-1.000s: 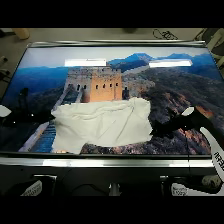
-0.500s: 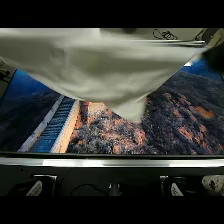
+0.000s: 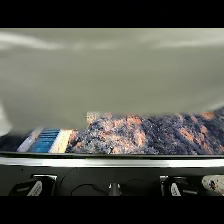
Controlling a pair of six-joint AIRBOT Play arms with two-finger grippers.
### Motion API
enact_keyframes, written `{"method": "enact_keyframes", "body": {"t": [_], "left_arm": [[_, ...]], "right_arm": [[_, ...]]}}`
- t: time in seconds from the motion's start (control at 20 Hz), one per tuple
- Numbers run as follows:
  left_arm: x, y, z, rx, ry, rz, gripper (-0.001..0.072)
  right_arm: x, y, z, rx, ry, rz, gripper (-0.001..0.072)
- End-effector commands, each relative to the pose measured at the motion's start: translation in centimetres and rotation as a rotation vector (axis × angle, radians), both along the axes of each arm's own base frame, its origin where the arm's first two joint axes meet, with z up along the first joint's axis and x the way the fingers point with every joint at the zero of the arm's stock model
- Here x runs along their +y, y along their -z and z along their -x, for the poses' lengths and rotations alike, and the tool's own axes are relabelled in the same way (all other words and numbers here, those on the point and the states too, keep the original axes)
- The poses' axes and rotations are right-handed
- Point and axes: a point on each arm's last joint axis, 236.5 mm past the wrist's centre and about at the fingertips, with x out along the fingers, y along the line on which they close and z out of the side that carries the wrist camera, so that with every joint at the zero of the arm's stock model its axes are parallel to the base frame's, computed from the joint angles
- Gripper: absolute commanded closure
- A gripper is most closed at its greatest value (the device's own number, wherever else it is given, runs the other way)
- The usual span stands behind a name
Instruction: Fold the shirts.
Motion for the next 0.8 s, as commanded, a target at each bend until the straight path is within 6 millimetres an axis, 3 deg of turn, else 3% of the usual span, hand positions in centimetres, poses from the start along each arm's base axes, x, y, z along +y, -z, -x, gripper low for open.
{"method": "enact_keyframes", "body": {"t": [0.0, 0.1, 0.15, 0.2, 0.4, 0.5, 0.55, 0.65, 0.75], "left_arm": [[2.0, 4.9, -2.0, 0.194, -0.071, -0.033, 0.0686], [3.1, 9.9, -5.5, 0.382, -0.079, -0.033, 0.0686], [3.6, 13.5, -7.9, 0.506, -0.071, -0.026, 0.0686], [4.0, 17.3, -10.3, 0.627, -0.058, -0.028, 0.0686], [4.9, 36.1, -18.3, 1.065, 0.000, 0.016, 0.0686], [4.6, 43.2, -22.2, 1.146, 0.002, 0.043, 0.0685], [4.4, 45.7, -24.2, 1.160, -0.001, 0.050, 0.0685], [3.8, 49.2, -28.8, 1.142, -0.004, 0.078, 0.0684], [2.9, 50.9, -33.0, 1.097, 0.005, 0.143, 0.0684]], "right_arm": [[-1.3, 7.3, -2.7, 0.328, 0.030, 0.005, 0.0693], [-2.4, 14.4, -5.8, 0.644, 0.037, -0.009, 0.0693], [-2.7, 18.1, -7.3, 0.815, 0.032, -0.025, 0.0693], [-3.0, 21.0, -9.3, 0.932, 0.022, -0.040, 0.0693], [-3.8, 34.0, -18.4, 1.272, -0.017, -0.103, 0.0694], [-3.0, 40.4, -23.3, 1.345, -0.048, -0.142, 0.0694], [-2.2, 43.0, -26.1, 1.332, -0.062, -0.130, 0.0694], [-0.9, 46.6, -31.1, 1.248, -0.070, -0.109, 0.0693], [-0.5, 47.8, -35.5, 1.116, -0.044, -0.150, 0.0692]]}}
